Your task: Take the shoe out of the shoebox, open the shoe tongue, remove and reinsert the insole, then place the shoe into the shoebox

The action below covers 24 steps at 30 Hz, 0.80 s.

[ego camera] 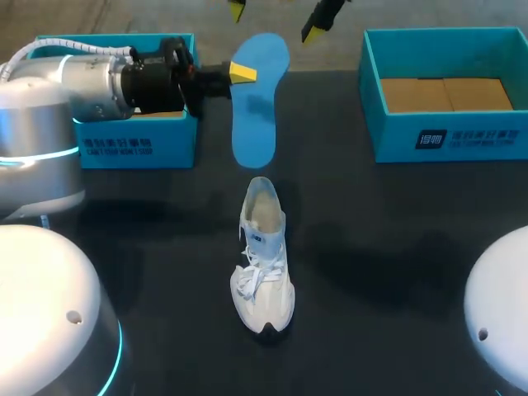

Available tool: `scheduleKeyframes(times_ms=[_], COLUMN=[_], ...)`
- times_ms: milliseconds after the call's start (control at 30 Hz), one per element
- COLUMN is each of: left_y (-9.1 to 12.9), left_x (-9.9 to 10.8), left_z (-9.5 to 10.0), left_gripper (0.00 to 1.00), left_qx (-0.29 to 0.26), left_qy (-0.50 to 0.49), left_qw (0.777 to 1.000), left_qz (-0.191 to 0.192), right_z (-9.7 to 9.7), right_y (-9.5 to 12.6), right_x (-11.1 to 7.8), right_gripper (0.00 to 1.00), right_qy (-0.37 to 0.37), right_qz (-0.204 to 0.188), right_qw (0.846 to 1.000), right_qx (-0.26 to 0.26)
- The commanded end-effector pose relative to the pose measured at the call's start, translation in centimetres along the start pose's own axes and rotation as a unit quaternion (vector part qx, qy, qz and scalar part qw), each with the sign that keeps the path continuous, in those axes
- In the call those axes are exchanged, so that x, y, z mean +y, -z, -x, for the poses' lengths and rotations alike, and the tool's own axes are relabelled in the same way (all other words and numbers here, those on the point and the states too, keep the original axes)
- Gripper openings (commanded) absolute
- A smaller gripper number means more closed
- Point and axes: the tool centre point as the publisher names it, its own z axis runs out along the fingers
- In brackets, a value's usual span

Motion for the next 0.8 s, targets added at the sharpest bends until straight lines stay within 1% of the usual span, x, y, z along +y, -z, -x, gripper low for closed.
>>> scheduleKeyframes(times_ms=[33, 367, 800], left_y=[0.03, 0.03, 0.03], left_x=[0.00, 0.00, 0.00], left_z=[-0.01, -0.01, -0.01], left_gripper=[0.00, 0.00, 0.00], left_qx=[-0.001, -0.001, -0.001], left_qy=[0.000, 0.000, 0.000], left_qw=[1.000, 1.000, 1.000], left_qz=[0.000, 0.000, 0.000], right_z=[-0.63, -0.68, -1.26], right_y=[-0.07, 0.09, -0.36], right_x=[0.20, -0.06, -0.11], right_gripper=[1.00, 1.00, 1.00], right_qy=[-0.005, -0.006, 0.002], right_qz=[-0.006, -0.028, -0.030], right_qw=[0.988, 0.987, 0.986], right_qx=[-0.154, -0.159, -0.161])
